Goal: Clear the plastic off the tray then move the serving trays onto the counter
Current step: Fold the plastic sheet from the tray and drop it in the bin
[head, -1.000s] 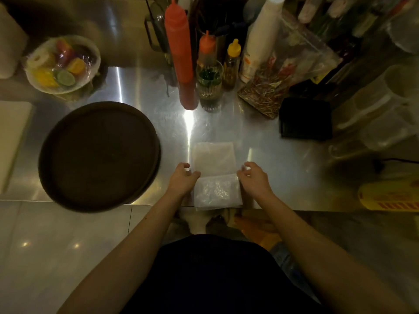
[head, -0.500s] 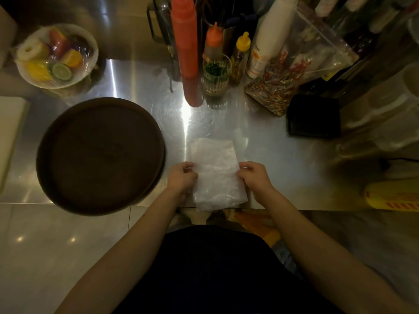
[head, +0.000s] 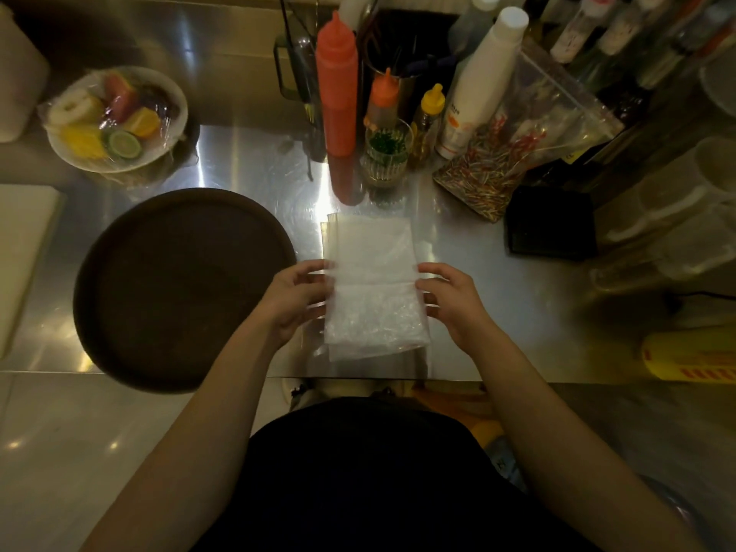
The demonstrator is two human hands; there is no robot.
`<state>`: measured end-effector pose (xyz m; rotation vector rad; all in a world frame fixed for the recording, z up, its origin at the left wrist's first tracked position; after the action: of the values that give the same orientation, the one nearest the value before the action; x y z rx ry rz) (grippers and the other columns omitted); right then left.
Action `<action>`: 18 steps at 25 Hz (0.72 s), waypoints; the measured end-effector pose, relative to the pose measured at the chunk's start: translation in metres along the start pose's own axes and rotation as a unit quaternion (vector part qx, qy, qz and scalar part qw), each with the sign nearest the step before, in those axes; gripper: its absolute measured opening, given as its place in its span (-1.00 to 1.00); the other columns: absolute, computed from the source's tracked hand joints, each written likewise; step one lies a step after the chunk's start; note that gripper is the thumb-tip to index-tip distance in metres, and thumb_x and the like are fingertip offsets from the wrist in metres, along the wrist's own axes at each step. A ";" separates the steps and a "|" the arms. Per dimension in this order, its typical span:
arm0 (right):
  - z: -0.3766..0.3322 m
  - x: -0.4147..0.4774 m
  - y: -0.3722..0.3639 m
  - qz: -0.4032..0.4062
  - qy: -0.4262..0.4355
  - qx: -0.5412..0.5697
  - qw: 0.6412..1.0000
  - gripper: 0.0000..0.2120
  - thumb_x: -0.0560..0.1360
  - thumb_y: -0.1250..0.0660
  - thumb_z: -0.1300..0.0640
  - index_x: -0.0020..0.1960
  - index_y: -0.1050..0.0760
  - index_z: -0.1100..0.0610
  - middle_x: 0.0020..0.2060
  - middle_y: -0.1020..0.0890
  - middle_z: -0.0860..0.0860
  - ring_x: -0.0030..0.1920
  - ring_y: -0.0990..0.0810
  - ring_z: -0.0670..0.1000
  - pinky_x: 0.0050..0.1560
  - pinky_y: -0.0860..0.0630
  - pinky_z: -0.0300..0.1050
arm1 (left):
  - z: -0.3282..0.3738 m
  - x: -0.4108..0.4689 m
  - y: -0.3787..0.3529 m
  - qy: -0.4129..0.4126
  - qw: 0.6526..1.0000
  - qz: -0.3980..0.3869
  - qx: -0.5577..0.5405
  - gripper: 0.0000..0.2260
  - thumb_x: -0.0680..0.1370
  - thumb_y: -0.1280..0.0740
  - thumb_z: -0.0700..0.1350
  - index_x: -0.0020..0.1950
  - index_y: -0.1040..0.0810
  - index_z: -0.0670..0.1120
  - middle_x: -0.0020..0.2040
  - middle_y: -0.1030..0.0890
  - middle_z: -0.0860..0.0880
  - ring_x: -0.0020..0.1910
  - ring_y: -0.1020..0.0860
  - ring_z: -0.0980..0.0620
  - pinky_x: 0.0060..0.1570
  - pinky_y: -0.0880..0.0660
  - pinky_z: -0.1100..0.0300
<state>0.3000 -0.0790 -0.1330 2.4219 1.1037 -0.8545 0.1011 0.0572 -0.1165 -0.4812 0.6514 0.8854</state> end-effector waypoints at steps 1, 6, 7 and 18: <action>-0.004 -0.002 -0.002 -0.006 0.004 0.008 1.000 -0.77 0.50 -0.31 0.29 0.12 -0.57 0.10 0.07 -0.62 0.14 0.01 -0.63 0.18 -0.14 -0.57 -0.07 | 0.005 -0.003 0.002 -0.004 1.000 0.000 0.002 -0.72 0.54 -0.30 -0.36 0.09 -0.61 -0.03 0.01 -0.63 -0.08 0.02 -0.63 -0.08 -0.11 -0.59 0.11; -0.023 -0.012 -0.015 -0.051 0.032 0.032 0.998 -0.78 0.52 -0.32 0.28 0.14 -0.58 0.12 0.04 -0.64 0.14 -0.03 -0.63 0.15 -0.11 -0.57 -0.06 | 0.020 -0.013 0.017 -0.030 0.999 -0.009 -0.018 -0.68 0.53 -0.28 -0.38 0.15 -0.61 -0.04 0.03 -0.62 -0.10 0.04 -0.61 -0.08 0.07 -0.58 0.01; -0.027 -0.013 -0.017 -0.056 0.036 0.033 0.997 -0.78 0.52 -0.32 0.28 0.13 -0.58 0.12 0.04 -0.64 0.13 -0.03 -0.63 0.15 -0.11 -0.57 -0.07 | 0.023 -0.014 0.019 -0.035 0.999 -0.009 -0.023 -0.68 0.53 -0.28 -0.38 0.15 -0.62 -0.04 0.04 -0.62 -0.10 0.04 -0.60 -0.08 0.10 -0.58 -0.01; -0.041 -0.020 -0.027 -0.093 0.077 0.085 0.989 -0.84 0.44 -0.40 0.35 -0.03 -0.57 0.16 -0.09 -0.64 0.17 -0.07 -0.63 0.17 0.00 -0.56 0.05 | 0.027 -0.016 0.033 -0.053 0.997 0.003 -0.052 -0.80 0.52 -0.32 -0.37 -0.03 -0.65 -0.13 -0.06 -0.68 -0.08 -0.02 -0.64 -0.05 0.02 -0.61 0.09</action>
<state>0.2846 -0.0515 -0.0904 2.5926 1.3827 -0.8620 0.0743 0.0833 -0.0903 -0.5217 0.5118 0.9480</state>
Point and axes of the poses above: each hand's wrist, its own x-axis towards the middle knuckle, its own y-axis out of the back of the hand, z = x × y, the point moved 5 cm from there along x, towards the middle knuckle
